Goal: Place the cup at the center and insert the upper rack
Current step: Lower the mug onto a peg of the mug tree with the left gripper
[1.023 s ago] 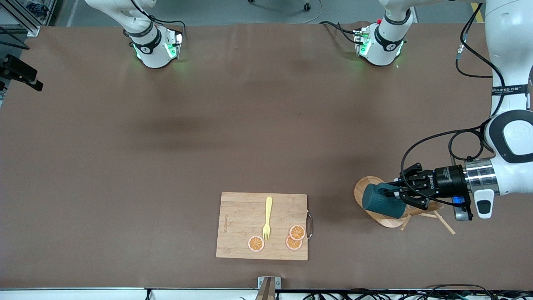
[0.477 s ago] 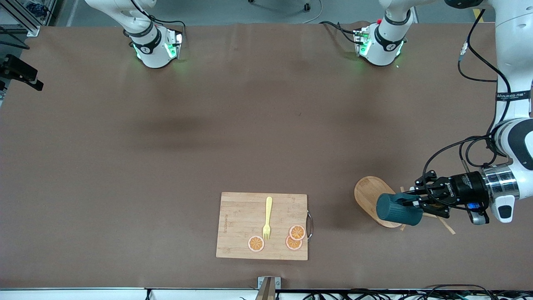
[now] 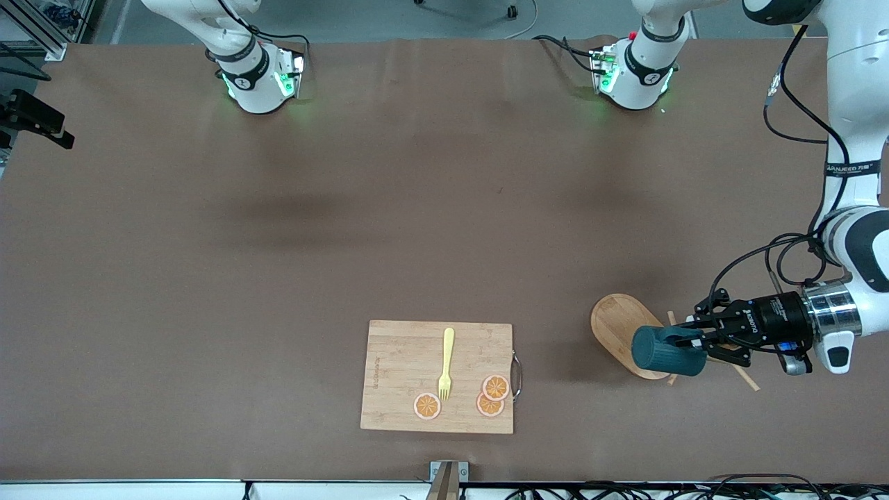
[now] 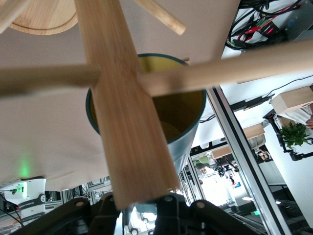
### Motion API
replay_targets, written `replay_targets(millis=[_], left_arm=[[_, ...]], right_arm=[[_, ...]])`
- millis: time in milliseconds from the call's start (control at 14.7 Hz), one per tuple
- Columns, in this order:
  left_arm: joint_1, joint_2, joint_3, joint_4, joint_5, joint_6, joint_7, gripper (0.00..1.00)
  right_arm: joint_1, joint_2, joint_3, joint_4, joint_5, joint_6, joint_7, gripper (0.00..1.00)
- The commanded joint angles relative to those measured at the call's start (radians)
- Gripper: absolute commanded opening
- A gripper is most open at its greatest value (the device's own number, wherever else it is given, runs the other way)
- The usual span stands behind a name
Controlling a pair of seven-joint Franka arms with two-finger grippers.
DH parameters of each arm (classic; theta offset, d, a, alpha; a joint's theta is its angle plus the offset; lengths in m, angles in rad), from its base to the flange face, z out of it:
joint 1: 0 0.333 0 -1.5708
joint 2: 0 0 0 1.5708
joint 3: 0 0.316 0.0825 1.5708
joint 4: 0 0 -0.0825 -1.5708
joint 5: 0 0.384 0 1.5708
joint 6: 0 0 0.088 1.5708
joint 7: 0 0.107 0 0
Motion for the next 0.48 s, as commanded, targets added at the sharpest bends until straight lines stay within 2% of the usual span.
replay_targets(millis=[0,136,205,273,341,409], left_arm=[[0.043,0.017,-0.01,0.002,-0.063,-0.051,0.017,0.02],[0.048,0.019,-0.01,0.002,-0.068,-0.062,0.018,0.03],[0.048,0.023,-0.01,0.002,-0.068,-0.063,0.018,0.07],[0.05,0.026,-0.01,0.002,-0.068,-0.063,0.018,0.14],[0.048,0.031,-0.01,0.0,-0.068,-0.063,0.02,0.27],[0.048,0.032,-0.01,0.0,-0.068,-0.063,0.026,0.58]], right_arm=[[-0.007,-0.022,0.0,-0.025,0.01,-0.003,-0.008,1.0],[-0.005,-0.022,0.0,-0.024,0.01,-0.008,0.004,1.0],[-0.005,-0.022,0.0,-0.024,0.012,-0.023,0.006,1.0],[-0.005,-0.022,0.0,-0.024,0.018,-0.026,0.006,1.0],[-0.008,-0.022,0.0,-0.024,0.026,-0.027,0.006,1.0],[-0.01,-0.022,0.0,-0.024,0.027,-0.027,0.006,1.0]])
